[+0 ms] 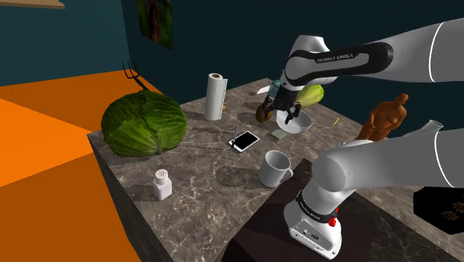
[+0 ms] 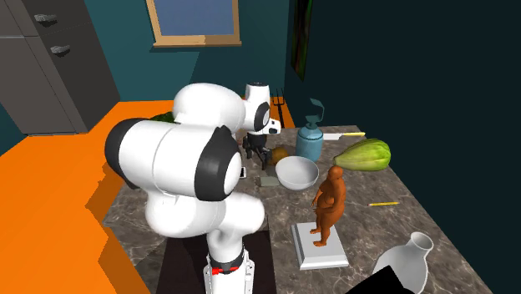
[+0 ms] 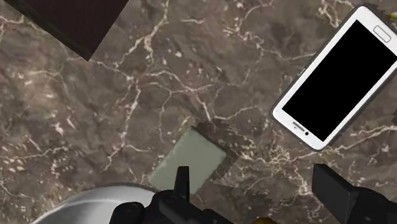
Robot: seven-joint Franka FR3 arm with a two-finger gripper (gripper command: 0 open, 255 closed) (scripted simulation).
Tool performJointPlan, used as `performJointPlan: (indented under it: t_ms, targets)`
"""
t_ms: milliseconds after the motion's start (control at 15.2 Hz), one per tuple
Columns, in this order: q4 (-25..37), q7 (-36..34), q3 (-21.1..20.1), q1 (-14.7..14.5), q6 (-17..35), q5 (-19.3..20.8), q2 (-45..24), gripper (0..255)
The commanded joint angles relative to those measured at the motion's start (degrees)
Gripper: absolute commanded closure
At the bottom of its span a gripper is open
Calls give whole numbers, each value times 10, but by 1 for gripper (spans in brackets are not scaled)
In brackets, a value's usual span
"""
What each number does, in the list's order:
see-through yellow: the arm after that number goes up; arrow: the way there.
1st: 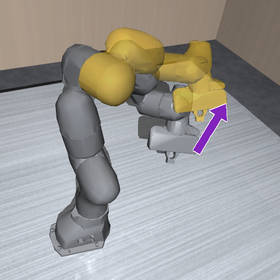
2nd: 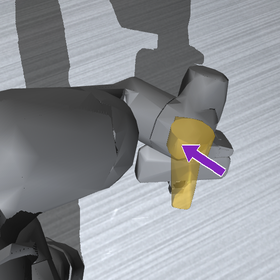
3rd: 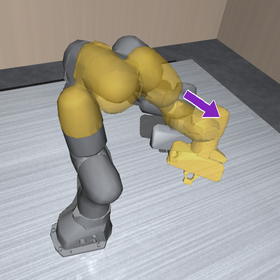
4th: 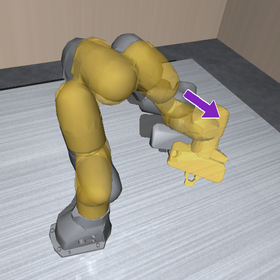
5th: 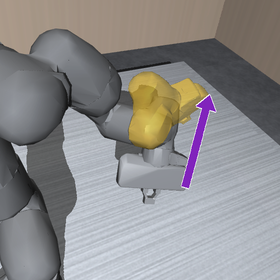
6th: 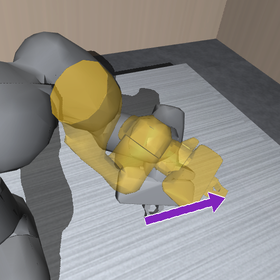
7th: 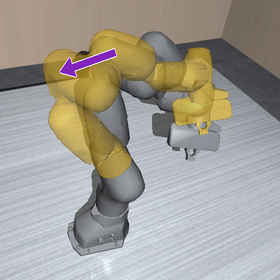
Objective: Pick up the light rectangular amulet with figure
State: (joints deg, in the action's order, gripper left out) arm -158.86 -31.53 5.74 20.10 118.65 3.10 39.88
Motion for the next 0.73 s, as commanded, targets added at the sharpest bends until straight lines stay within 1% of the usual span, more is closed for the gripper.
performJointPlan:
  t_ms: [0, 132, 264, 594, 660]
  targets:
    - [-28, -26, 7, 24, 32, 3, -9, 0]
    - [-53, -52, 15, 47, 63, 7, -21, 0]
    - [-58, -52, 16, 48, 75, 7, -27, 0]
    - [-80, -51, 19, 47, 130, 8, -61, 0]
    - [-86, -50, 21, 47, 148, 9, -73, 0]
